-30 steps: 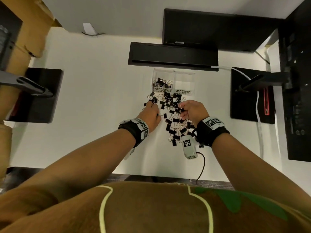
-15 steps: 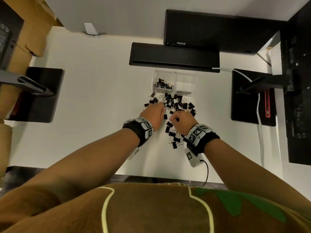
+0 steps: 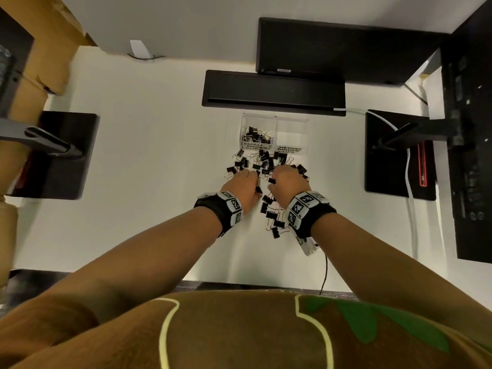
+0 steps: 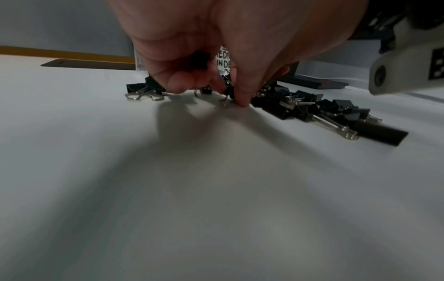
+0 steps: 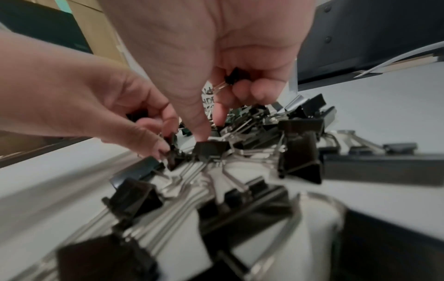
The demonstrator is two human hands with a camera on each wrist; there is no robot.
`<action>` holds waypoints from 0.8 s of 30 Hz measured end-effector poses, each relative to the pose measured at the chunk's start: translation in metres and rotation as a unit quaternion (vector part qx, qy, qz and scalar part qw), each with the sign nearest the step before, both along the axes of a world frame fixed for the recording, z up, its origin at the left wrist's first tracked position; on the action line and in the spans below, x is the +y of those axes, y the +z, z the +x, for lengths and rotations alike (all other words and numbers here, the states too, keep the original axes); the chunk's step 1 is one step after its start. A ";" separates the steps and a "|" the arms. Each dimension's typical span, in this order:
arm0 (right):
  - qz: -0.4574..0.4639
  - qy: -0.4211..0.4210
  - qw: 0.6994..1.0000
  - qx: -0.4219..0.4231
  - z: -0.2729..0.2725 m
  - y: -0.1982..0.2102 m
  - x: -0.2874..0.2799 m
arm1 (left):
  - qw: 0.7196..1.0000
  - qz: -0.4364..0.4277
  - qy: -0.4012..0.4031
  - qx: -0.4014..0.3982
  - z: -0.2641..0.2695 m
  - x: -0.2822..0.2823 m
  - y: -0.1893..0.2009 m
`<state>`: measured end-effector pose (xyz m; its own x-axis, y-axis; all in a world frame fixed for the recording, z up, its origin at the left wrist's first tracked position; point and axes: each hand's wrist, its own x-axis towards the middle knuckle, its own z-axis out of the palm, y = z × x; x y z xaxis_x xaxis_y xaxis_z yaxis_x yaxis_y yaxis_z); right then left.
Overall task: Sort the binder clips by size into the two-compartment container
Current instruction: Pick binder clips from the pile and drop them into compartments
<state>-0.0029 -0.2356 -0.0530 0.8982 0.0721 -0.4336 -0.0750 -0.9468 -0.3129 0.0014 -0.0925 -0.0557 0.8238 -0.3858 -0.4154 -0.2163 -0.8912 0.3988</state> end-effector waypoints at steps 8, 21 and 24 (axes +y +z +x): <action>0.009 0.040 0.999 -0.017 -0.003 -0.002 0.004 | 0.997 -0.068 0.004 0.038 0.007 0.010 0.008; 0.093 0.000 0.995 -0.046 -0.006 0.013 -0.013 | 0.958 -0.217 0.180 -0.053 0.099 -0.014 0.062; 0.139 -0.071 0.986 -0.057 -0.001 0.017 -0.017 | 0.962 -0.203 0.179 -0.045 0.103 -0.013 0.058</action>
<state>-0.0034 -0.2531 -0.0363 0.9494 0.0443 -0.3111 -0.1502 -0.8057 -0.5730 0.1046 -0.1058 0.0022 0.9597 -0.1853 -0.2114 0.0263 -0.6894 0.7239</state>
